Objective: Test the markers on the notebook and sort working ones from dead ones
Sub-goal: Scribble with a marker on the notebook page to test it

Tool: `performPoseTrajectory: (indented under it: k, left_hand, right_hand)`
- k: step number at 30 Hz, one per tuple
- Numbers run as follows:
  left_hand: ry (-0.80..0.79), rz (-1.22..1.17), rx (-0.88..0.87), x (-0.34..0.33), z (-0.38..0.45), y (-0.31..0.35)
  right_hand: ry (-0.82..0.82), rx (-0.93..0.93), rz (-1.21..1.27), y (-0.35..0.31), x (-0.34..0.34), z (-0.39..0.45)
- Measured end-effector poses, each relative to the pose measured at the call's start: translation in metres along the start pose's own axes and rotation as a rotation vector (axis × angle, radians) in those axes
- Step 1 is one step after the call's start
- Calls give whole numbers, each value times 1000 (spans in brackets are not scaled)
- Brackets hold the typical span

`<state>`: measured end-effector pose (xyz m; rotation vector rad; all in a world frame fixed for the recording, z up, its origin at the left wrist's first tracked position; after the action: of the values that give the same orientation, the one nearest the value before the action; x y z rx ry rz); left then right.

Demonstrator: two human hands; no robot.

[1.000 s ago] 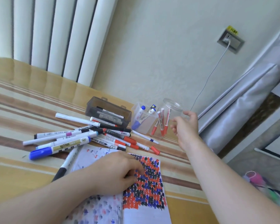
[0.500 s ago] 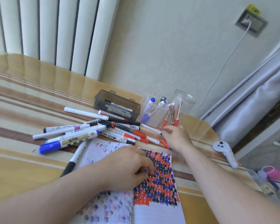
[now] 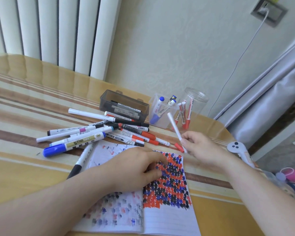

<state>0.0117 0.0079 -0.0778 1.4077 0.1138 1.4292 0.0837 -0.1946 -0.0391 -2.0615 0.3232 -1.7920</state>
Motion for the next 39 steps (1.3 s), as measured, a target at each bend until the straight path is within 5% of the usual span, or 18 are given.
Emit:
performPoseTrajectory:
  k: [3, 7, 13, 24, 31, 39]
  left_hand:
    - [62, -97, 25, 4, -1, 1]
    - [76, -84, -48, 4, -5, 6]
    - [99, -47, -161, 2, -7, 16]
    - [45, -72, -157, -1, -10, 24]
    - [30, -295, 34, 28, -15, 13]
    - [-129, -43, 8, -2, -13, 16]
  right_hand:
    - [-112, 59, 718, -18, -34, -42]
    - [-59, 133, 1015, -31, -73, -62]
    - [84, 293, 898, -31, -72, -70]
    - [-74, 361, 1079, -36, -76, -75]
    - [82, 355, 1313, 3, -24, -76]
    - [-95, 238, 644, -10, -58, -119]
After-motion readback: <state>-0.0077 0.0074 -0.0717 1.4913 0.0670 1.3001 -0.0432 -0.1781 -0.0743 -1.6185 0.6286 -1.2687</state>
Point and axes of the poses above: each hand's wrist, its own z-axis towards the middle knuckle, its own x-axis out of the back of the hand, y = z × x, the point moved 6 cm from there along z, towards the middle knuckle, and after that the axes turned 12 degrees about -z, right-handed, at the moved point
